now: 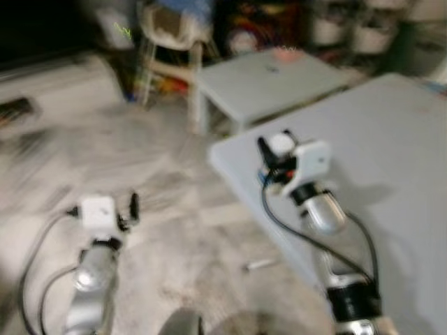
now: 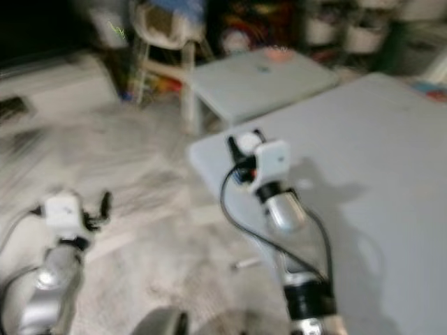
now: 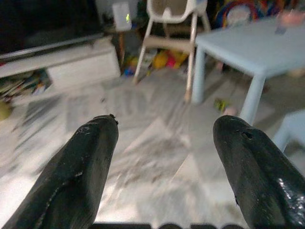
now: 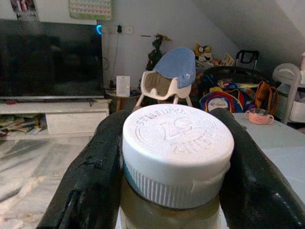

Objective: Restocking fridge

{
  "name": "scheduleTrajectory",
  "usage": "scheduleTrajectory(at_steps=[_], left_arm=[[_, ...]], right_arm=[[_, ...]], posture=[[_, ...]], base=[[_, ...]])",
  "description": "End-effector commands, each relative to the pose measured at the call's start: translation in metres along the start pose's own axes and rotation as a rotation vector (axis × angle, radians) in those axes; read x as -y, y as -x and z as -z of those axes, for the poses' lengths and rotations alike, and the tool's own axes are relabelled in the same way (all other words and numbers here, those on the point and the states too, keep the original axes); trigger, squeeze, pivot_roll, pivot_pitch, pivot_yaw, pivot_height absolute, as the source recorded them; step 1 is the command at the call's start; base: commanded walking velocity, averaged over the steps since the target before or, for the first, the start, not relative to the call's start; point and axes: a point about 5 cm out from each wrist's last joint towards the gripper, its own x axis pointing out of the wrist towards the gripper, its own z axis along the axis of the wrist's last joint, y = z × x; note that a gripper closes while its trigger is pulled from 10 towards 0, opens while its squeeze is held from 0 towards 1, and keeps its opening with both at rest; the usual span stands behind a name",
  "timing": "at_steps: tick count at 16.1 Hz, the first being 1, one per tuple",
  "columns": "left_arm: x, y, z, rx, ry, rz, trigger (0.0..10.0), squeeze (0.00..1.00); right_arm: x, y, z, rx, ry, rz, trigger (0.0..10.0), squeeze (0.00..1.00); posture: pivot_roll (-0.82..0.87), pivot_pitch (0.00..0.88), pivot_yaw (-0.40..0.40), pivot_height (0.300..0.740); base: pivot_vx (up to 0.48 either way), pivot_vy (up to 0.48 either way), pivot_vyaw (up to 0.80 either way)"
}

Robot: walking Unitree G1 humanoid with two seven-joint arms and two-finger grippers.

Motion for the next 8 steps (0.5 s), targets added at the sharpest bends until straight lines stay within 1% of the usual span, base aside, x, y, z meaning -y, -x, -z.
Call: scheduleTrajectory(at_steps=[1, 2, 4, 5, 6, 7, 8], left_arm=[[-0.003, -0.003, -0.003, 0.009, -0.013, 0.006, 10.0, 0.0], [-0.003, -0.004, -0.006, 0.021, 0.001, 0.032, 10.0, 0.0], [-0.003, -0.006, -0.008, 0.029, 0.008, 0.024, 10.0, 0.0], [0.0, -0.007, -0.008, 0.031, 0.009, 0.023, 10.0, 0.0], [0.01, -0.009, -0.007, 0.032, 0.008, 0.048, 10.0, 0.0], [0.013, -0.009, -0.006, 0.031, 0.006, 0.059, 10.0, 0.0], [0.018, -0.012, -0.007, 0.036, -0.014, 0.099, 10.0, 0.0]], right_arm=[[0.0, 0.005, 0.014, -0.068, -0.015, 0.013, 10.0, 0.0], [-0.001, 0.005, 0.016, -0.073, -0.009, 0.012, 10.0, 0.0], [0.001, 0.005, 0.016, -0.069, -0.012, 0.017, 10.0, 0.0], [0.001, 0.004, 0.018, -0.071, -0.009, 0.017, 10.0, 0.0], [0.003, 0.004, 0.019, -0.068, 0.013, 0.022, 10.0, 0.0], [0.004, 0.005, 0.019, -0.067, 0.02, 0.027, 10.0, 0.0], [0.015, 0.008, 0.019, -0.067, 0.029, 0.088, 10.0, 0.0]], posture=[[0.09, 0.0, 0.015, 0.74], [0.09, 0.0, 0.017, 0.74], [0.1, 0.0, 0.02, 0.74], [0.1, 0.0, 0.025, 0.74], [0.08, 0.0, 0.05, 0.74], [0.07, 0.0, 0.055, 0.74], [0.05, 0.0, 0.081, 0.74]], base=[[0.0, 0.0, 0.8], [0.0, 0.0, 0.8], [0.0, 0.0, 0.8], [0.0, 0.0, 0.8], [0.0, 0.0, 0.8], [0.0, 0.0, 0.8], [0.0, 0.0, 0.8]])
